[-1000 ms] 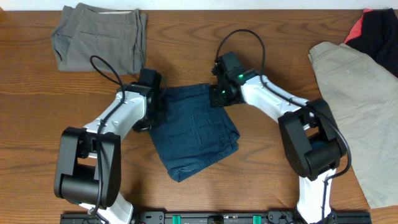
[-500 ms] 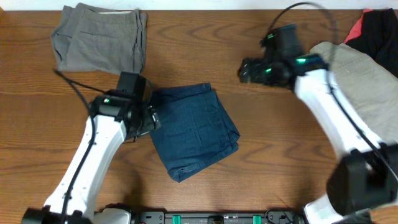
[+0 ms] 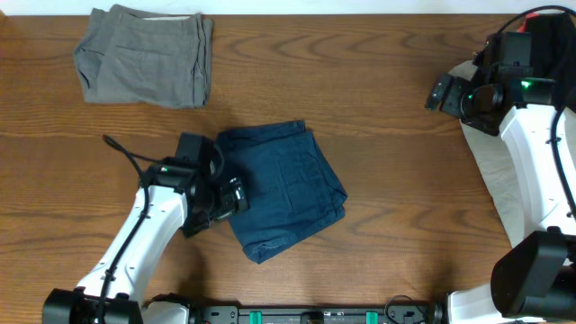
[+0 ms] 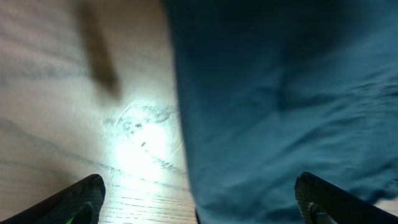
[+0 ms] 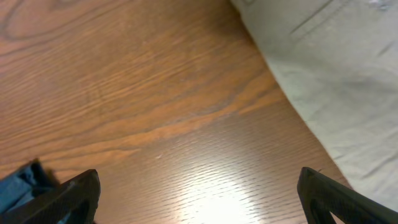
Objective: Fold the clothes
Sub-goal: 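Grasp the folded shorts with the left gripper and drag them to the top-left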
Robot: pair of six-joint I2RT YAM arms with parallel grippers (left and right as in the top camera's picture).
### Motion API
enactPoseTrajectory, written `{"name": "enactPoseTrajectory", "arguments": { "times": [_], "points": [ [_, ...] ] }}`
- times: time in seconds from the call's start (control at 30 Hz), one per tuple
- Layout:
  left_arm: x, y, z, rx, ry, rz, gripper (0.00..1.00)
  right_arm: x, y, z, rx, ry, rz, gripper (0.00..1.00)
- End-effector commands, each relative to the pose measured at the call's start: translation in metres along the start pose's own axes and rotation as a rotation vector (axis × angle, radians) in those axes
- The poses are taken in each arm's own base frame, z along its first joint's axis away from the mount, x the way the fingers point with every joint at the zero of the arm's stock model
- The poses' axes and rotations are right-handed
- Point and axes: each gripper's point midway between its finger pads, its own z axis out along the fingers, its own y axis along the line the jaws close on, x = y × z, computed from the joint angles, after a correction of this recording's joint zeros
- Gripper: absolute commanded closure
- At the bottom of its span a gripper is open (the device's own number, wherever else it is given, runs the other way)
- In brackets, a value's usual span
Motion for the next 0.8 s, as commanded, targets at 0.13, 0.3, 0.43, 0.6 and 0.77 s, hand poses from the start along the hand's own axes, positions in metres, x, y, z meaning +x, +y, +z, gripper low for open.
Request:
{"name": "enactPoseTrajectory", "arguments": {
  "times": [0.13,0.3,0.43,0.6,0.77],
  "points": [
    [0.011,-0.009,0.018,0.129,0.048,0.006,0.02,-0.001,-0.006,0.001,0.019,-0.001,-0.003,0.01],
    [0.013,-0.022,0.034,0.258,0.037,0.012,0.02,-0.001,-0.006,0.001,0.019,-0.001,-0.004,0.01],
    [0.015,-0.027,0.042,0.317,0.036,-0.005,0.02,-0.001,-0.006,0.001,0.019,-0.001,-0.004,0.01],
    [0.014,-0.025,0.044,0.307,0.024,-0.011,0.15,-0.001,-0.006,0.001,0.019,-0.001,-0.004,0.01],
    [0.001,-0.006,0.049,0.198,-0.048,-0.070,0.52,-0.001,-0.006,0.001,0.019,-0.001,-0.004,0.01]
  ]
}}
